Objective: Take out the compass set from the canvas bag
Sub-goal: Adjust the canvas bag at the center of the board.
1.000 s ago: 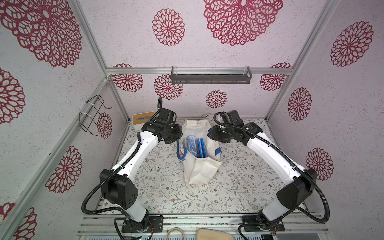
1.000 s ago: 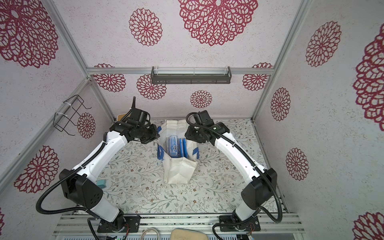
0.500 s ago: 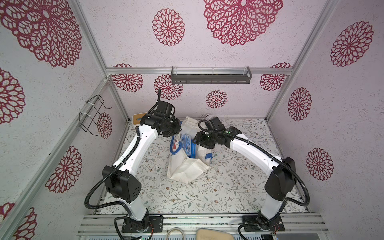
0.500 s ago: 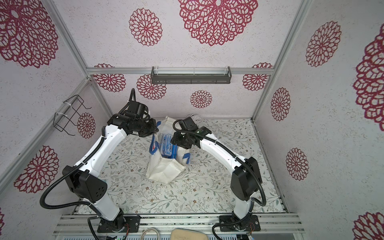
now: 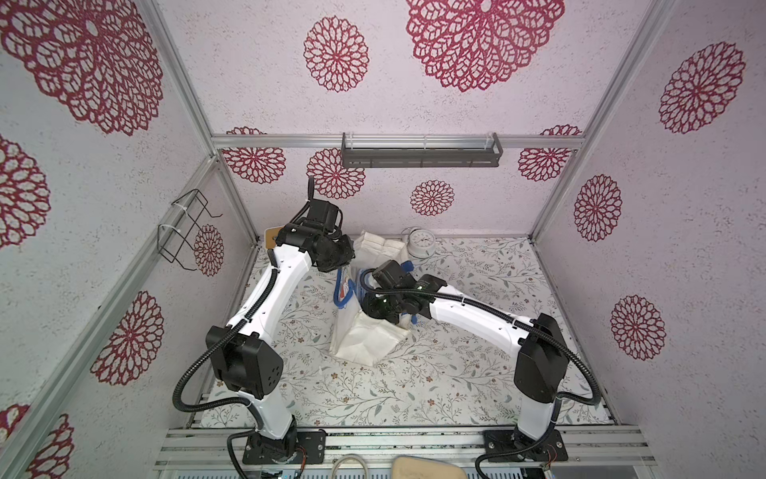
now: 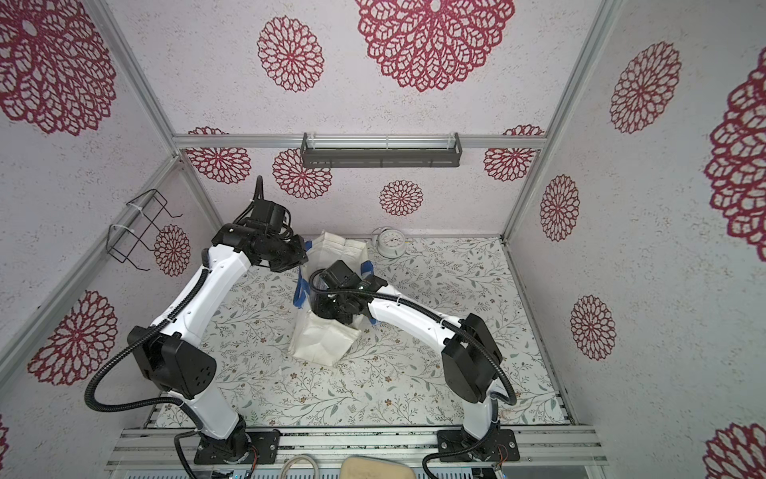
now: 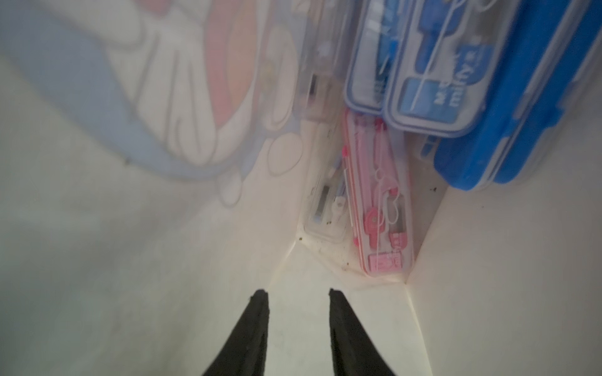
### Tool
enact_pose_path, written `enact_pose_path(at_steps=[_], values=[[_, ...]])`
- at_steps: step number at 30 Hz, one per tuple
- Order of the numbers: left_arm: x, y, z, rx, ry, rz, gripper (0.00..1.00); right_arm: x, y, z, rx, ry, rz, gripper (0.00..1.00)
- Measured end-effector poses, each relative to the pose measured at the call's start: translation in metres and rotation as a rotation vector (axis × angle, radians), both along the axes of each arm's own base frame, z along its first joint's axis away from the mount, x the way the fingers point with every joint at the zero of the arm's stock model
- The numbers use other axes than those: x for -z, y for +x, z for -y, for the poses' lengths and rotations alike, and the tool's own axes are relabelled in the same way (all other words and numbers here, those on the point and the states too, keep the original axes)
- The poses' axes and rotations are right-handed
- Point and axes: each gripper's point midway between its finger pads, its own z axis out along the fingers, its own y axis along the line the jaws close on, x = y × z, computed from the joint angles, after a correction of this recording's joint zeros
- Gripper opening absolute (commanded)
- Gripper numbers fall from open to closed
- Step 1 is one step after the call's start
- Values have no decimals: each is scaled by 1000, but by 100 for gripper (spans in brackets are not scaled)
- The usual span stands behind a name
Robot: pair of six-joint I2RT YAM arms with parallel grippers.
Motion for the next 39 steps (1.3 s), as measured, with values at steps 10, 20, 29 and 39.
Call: enact_pose_path(at_steps=[10, 20, 29, 39], values=[[-17, 13, 28, 71, -87, 50, 0, -11, 2, -7, 29, 26, 14, 56], [-16, -26, 37, 139, -166, 87, 0, 8, 35, 76, 338, 52, -32, 65], [-22, -33, 45, 158, -205, 89, 0, -4, 77, 74, 462, 159, -24, 70], [-22, -35, 47, 164, -214, 83, 0, 39, 96, 64, 525, 134, -105, 71]])
